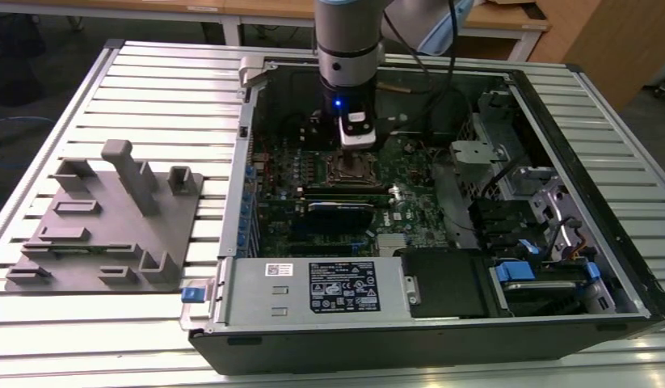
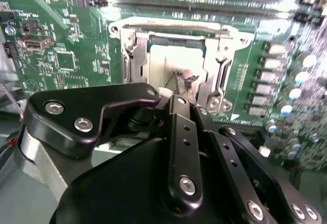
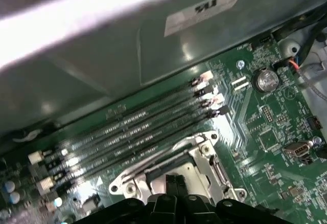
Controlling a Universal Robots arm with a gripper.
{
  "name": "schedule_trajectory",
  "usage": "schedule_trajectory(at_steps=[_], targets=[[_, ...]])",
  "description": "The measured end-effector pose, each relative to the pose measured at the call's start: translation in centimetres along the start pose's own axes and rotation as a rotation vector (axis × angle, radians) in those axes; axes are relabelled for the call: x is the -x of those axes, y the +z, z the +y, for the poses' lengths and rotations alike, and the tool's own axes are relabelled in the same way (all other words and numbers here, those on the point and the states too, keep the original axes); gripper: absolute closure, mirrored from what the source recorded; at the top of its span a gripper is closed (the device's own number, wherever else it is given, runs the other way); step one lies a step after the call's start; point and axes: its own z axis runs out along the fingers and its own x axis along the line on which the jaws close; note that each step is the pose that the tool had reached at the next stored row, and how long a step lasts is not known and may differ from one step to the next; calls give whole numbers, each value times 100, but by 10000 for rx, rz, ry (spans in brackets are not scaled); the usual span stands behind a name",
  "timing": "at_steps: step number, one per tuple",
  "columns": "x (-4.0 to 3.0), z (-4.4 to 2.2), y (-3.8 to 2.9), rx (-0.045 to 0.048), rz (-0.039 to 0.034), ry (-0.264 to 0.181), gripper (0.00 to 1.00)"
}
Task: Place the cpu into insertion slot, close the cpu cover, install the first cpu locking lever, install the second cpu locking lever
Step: 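Install the first cpu locking lever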
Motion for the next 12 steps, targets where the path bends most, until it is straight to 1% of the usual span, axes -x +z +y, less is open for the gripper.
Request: schedule_trajectory(at_steps=[2, 3, 5, 10, 12], targets=[[0, 0, 0, -204, -74, -145, 89], [0, 0, 0, -275, -100, -220, 89], [1, 0, 0, -263, -94, -413, 89], [1, 1, 7, -181, -60, -1086, 89], [7, 3, 10, -167, -48, -1271, 89]])
